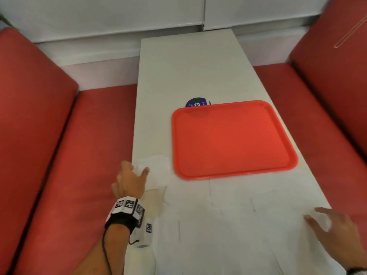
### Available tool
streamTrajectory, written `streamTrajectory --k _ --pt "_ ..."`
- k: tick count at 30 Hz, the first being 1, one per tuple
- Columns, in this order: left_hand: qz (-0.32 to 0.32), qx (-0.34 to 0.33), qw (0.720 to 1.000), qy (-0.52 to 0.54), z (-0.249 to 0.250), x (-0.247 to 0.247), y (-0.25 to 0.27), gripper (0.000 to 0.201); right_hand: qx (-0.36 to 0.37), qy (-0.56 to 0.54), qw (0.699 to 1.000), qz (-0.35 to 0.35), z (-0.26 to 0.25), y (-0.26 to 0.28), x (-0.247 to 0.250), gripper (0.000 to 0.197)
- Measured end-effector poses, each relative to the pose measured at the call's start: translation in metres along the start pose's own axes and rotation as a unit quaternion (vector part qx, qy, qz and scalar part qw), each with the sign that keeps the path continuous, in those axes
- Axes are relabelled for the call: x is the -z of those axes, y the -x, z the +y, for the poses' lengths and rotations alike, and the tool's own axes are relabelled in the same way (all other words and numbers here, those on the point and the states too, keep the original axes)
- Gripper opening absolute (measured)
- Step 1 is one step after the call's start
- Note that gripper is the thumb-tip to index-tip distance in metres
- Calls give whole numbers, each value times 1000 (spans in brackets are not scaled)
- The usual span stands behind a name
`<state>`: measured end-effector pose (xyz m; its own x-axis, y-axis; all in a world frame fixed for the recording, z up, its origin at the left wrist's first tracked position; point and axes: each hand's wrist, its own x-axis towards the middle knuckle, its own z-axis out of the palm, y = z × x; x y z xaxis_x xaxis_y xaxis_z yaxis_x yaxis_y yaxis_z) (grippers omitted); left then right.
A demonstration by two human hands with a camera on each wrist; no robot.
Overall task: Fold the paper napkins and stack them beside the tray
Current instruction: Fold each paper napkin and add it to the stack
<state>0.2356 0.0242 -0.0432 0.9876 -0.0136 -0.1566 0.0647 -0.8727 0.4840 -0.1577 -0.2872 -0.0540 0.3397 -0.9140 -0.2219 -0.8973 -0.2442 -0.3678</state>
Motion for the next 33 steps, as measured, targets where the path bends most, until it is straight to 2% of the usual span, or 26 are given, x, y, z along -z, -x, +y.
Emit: streamTrajectory --k 3,6,9,13,15,19,22,24,26,29,31,33 --pt "21 13 999 32 6 18 7 38 38 47 998 -2 15 -11 -4 50" --pt "37 16 996 83 13 39 31 34 25 -17 999 -32 16 -16 2 63" --pt "32 -10 991 131 20 50 70 26 -39 -72 993 -84 16 -20 12 55" --pt "9 -41 985 165 29 46 131 20 -56 -132 985 -92 19 -20 33 35" --pt "0 -59 984 166 31 38 159 18 -26 -145 985 -93 19 -17 45 24" --pt "-24 -83 986 142 33 24 204 18 61 -140 986 -71 17 -2 75 22" --pt "-13 -185 975 123 43 21 236 22 161 -134 977 -27 7 22 122 7" --pt "-21 -273 954 123 59 18 259 17 210 -188 959 -42 -3 40 158 6" --pt "-80 -332 931 132 80 16 280 28 245 -282 924 -79 -17 54 184 3" --pt "-249 -372 878 170 123 15 304 58 264 -390 871 -140 -42 61 197 4" --pt "-357 -339 841 223 149 17 313 60 262 -425 852 -154 -58 59 191 10" --pt "-395 -272 829 287 163 18 317 48 252 -450 842 -159 -71 56 180 15"
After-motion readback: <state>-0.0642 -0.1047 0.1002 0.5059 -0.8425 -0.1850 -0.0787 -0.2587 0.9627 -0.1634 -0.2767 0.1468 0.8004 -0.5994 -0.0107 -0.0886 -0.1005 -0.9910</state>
